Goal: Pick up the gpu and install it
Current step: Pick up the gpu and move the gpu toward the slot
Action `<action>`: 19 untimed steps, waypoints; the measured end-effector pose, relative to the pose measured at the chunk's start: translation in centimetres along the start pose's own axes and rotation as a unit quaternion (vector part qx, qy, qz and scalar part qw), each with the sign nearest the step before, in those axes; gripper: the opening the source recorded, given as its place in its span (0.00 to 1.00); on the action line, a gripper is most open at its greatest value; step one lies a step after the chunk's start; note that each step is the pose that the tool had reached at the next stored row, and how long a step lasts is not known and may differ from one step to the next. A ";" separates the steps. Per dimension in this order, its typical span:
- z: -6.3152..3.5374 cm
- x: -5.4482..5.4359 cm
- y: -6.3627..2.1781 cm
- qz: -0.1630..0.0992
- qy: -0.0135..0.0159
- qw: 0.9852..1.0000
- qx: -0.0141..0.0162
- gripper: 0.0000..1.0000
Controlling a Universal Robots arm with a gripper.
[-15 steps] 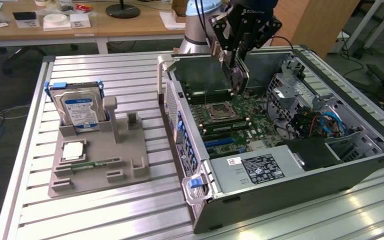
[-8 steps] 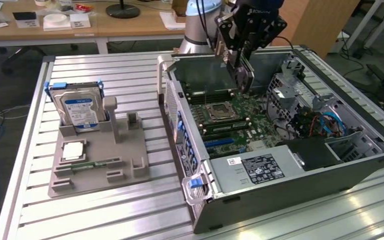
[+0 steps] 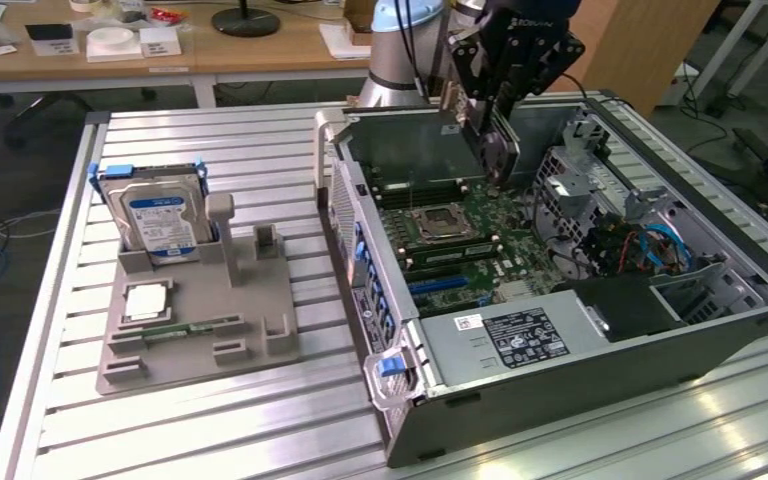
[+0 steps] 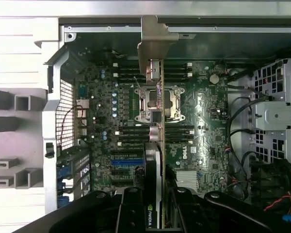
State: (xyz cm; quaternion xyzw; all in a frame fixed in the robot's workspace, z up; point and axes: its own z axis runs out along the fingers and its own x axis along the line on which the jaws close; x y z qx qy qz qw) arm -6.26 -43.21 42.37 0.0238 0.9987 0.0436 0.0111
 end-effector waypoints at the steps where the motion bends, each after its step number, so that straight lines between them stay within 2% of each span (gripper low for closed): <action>1: 0.01 -0.2 0.01 0.000 0.000 1.000 0.000 0.26; 19: 0.08 -3.0 0.20 0.000 0.000 1.000 0.000 0.26</action>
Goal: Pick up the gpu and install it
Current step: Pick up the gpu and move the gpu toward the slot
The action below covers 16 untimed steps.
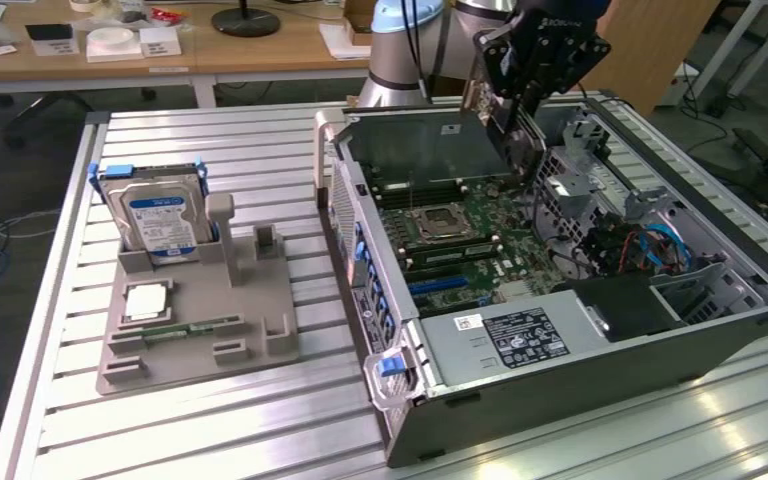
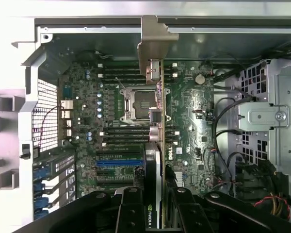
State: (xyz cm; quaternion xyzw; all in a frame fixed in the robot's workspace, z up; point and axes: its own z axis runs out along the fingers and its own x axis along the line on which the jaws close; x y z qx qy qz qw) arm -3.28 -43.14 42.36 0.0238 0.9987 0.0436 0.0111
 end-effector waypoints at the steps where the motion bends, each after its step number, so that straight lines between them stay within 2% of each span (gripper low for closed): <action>1: 0.00 -0.2 0.01 0.000 0.000 1.000 0.000 0.26; 16: 0.06 -2.4 0.19 0.000 0.000 1.000 0.000 0.26</action>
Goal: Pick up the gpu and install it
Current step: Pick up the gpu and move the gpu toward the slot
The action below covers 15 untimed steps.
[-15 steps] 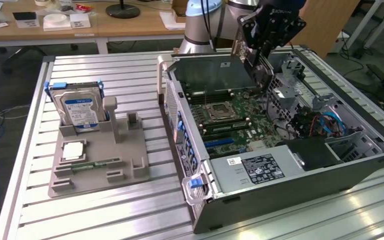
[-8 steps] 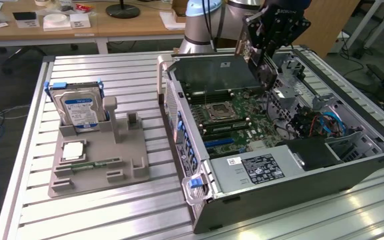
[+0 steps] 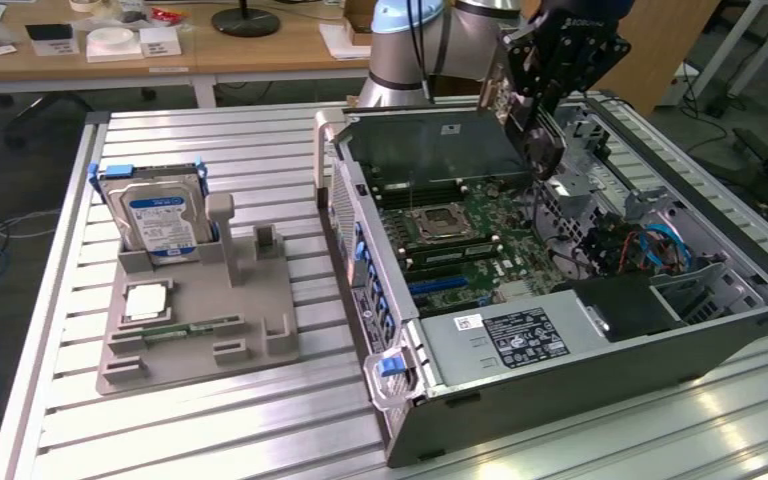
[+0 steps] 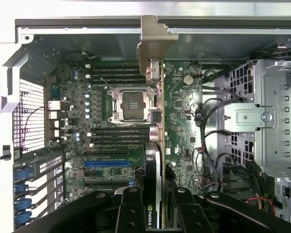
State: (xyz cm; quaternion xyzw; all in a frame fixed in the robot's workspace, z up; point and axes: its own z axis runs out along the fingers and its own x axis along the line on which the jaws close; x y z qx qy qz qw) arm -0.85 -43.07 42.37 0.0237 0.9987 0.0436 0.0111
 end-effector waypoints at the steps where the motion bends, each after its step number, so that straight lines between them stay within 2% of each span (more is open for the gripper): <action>1: 0.00 -0.1 0.01 0.000 0.000 1.000 0.000 0.26; 15: 0.06 -2.1 0.14 0.000 0.000 1.000 0.000 0.26</action>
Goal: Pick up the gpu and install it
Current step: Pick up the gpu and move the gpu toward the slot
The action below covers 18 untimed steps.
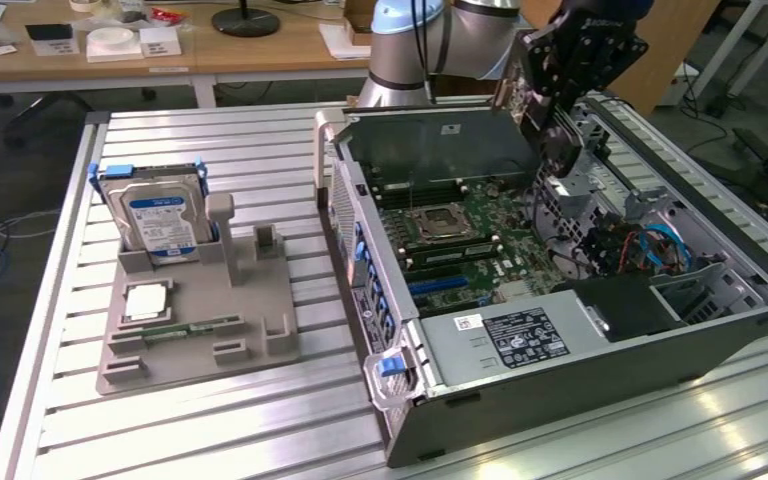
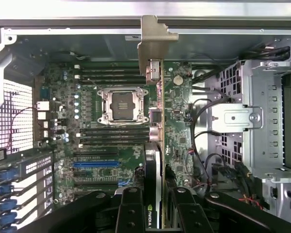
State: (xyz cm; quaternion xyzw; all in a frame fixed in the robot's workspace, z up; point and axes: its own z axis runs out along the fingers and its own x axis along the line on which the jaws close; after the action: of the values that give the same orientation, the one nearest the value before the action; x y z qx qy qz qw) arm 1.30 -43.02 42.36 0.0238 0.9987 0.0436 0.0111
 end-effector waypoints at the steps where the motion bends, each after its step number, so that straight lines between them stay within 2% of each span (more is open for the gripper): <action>1: 0.00 -0.2 0.01 0.000 0.000 1.000 0.000 0.26; 18: 0.06 -2.6 0.12 0.000 0.000 1.000 0.000 0.26</action>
State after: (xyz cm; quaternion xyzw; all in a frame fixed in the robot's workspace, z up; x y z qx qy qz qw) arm 3.94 -43.02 42.37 0.0238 0.9987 0.0436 0.0111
